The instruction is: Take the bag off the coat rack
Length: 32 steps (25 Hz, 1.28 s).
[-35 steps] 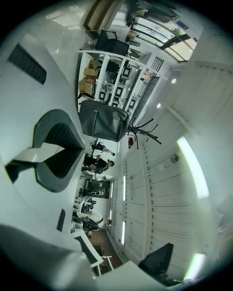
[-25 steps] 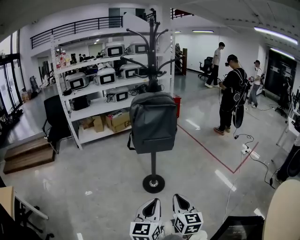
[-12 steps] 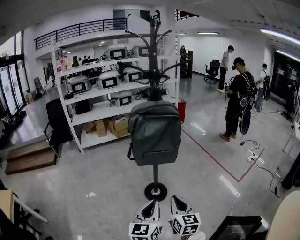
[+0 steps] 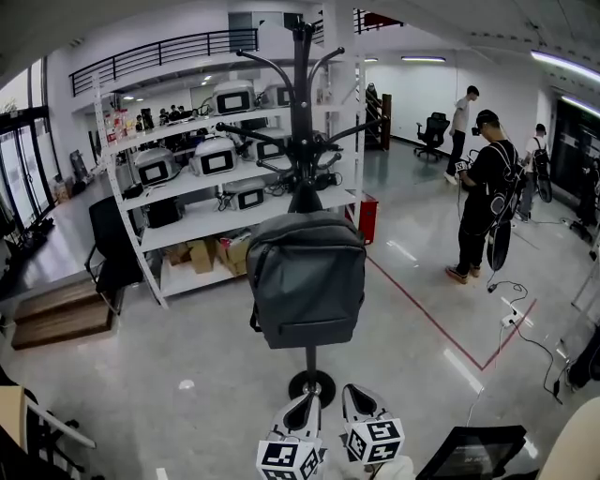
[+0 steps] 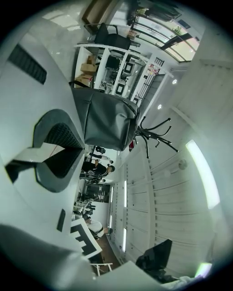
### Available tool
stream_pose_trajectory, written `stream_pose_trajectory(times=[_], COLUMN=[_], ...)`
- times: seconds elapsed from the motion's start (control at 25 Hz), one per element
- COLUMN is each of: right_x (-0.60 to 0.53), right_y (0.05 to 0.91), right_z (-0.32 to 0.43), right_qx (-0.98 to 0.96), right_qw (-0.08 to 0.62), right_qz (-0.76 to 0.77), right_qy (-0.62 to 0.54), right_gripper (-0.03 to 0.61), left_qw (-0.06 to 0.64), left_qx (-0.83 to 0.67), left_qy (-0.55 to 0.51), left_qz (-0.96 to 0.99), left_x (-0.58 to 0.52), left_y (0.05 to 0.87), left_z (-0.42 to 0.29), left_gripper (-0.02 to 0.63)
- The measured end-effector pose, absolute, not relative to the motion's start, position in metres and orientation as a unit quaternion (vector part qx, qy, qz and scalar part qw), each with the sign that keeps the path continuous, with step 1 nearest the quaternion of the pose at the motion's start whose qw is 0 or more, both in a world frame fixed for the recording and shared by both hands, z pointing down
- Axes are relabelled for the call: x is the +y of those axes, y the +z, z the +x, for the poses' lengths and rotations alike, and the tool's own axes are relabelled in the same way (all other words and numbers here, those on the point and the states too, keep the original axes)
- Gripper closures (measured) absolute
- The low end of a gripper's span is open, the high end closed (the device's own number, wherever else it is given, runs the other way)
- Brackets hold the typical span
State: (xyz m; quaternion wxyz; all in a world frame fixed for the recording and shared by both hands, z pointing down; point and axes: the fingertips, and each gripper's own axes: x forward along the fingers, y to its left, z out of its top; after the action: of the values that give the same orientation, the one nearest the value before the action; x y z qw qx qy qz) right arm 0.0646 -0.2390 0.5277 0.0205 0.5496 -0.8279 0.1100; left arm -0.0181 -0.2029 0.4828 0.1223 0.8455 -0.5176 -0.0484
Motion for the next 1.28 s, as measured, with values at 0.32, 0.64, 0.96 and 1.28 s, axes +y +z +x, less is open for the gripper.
stream_pose_trajectory(times=[0.32,0.64,0.96,1.28], right_x=[-0.285,-0.324,-0.347,-0.354], right_y=[0.525,0.527,0.526,0.475], right_z=[0.070,0.083,0.074,0.038], right_qx=[-0.837,-0.841,-0.844,-0.865], right_qw=[0.028,0.026,0.007,-0.017], right_qz=[0.537,0.529,0.523,0.499], right_qy=[0.105,0.109,0.117,0.046], right_gripper=[0.566,0.566,0.566,0.568], left_qw=[0.129,0.128,0.115,0.105], left_qx=[-0.523,-0.524,-0.533,-0.546], left_qy=[-0.068,-0.053,-0.041,-0.052], left_qz=[0.840,0.840,0.837,0.830], left_x=[-0.249,-0.289,-0.309,-0.332], left_y=[0.479,0.485,0.479,0.467], left_z=[-0.013,0.004,-0.001,-0.027], left_gripper=[0.612,0.612,0.612,0.612])
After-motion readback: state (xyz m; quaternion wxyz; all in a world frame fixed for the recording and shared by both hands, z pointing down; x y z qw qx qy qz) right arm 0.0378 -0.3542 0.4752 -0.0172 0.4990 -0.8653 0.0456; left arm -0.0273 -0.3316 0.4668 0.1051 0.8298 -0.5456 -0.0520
